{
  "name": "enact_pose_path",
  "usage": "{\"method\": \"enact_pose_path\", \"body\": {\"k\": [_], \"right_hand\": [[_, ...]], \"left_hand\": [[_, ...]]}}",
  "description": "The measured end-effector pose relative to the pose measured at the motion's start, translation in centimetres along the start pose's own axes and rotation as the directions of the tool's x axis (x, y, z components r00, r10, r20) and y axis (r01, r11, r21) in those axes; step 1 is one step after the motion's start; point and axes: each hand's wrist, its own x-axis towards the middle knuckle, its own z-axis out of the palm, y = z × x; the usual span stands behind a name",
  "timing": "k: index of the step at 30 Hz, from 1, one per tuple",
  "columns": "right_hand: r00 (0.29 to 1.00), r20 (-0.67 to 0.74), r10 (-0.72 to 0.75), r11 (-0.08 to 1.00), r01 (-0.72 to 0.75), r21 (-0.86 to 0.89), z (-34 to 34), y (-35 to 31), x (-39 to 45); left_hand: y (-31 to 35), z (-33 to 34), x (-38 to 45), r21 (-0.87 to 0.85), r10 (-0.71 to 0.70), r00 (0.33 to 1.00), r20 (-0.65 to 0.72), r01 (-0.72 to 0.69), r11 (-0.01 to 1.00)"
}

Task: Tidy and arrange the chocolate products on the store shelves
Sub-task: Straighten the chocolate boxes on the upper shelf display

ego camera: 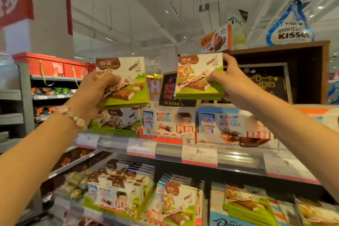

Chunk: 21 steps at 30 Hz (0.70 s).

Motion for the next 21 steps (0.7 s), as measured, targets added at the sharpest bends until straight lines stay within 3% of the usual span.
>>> {"method": "enact_pose_path", "body": {"k": [3, 7, 14, 21], "right_hand": [[0.994, 0.062, -0.090, 0.995, 0.092, -0.029, 3.5, 0.3, 1.1], [0.991, 0.042, -0.123, 0.991, 0.125, -0.040, 8.0, 0.5, 3.1], [0.989, -0.001, -0.151, 0.984, 0.150, -0.094, 16.0, 0.7, 5.9], [0.982, 0.003, -0.188, 0.956, 0.183, -0.228, 24.9, 2.1, 9.2]], "left_hand": [[-0.8, -2.5, 0.9, -0.020, -0.027, 0.999, 0.020, 0.027, 0.999], [-1.6, -6.7, 3.3, 0.049, 0.028, 0.998, 0.063, -0.031, 0.998], [-3.4, -16.3, 8.1, 0.247, 0.011, 0.925, 0.381, -0.113, 0.962], [-6.2, -19.3, 11.6, 0.108, 0.044, 0.855, 0.516, -0.116, 0.987]]}}
